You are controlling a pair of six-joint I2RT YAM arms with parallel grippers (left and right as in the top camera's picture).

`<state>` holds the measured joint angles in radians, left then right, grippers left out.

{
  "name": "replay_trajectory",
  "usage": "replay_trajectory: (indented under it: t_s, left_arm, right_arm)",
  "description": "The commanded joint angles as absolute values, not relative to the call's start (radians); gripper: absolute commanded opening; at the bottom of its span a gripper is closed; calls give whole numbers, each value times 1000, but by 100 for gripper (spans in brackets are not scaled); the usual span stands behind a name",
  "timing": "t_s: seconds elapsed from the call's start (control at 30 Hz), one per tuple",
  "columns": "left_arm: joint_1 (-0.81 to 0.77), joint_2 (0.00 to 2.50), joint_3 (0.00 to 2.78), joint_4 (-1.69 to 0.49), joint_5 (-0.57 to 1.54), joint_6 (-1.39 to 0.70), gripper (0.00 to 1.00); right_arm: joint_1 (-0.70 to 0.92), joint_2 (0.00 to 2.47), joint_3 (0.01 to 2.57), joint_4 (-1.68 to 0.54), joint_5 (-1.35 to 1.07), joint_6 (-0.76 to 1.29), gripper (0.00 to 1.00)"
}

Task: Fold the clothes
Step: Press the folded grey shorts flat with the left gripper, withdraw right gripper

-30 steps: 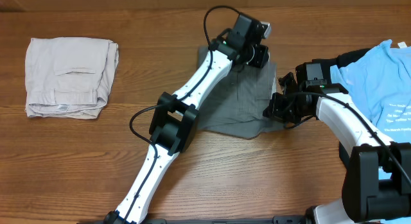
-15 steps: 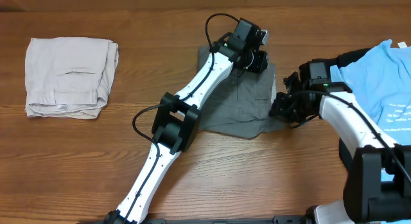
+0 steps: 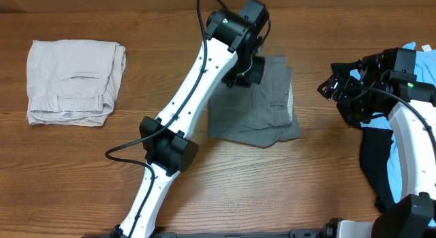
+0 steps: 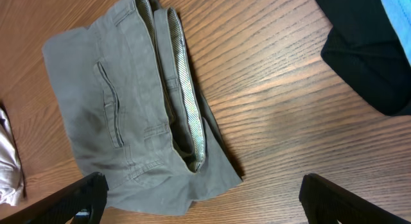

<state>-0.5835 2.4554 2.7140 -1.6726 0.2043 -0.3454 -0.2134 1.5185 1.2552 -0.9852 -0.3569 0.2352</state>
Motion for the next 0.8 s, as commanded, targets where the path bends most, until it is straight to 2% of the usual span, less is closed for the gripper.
replay_trajectory:
  t_s: [0.0,0.3,0.77]
  left_arm:
    - [-602,2482,2659,-1690,178,-363,4]
    - [-688,2471,2484,-1690,164,-372,4]
    - [-830,2427,2410,-1691,117,-411,4]
  right_arm:
    - [-213,1517,1262,-978,-348,236,100]
    - [-213,1517,1262,-978,-348,236,100]
    - [-213,1517,1262,-978,-348,236,100]
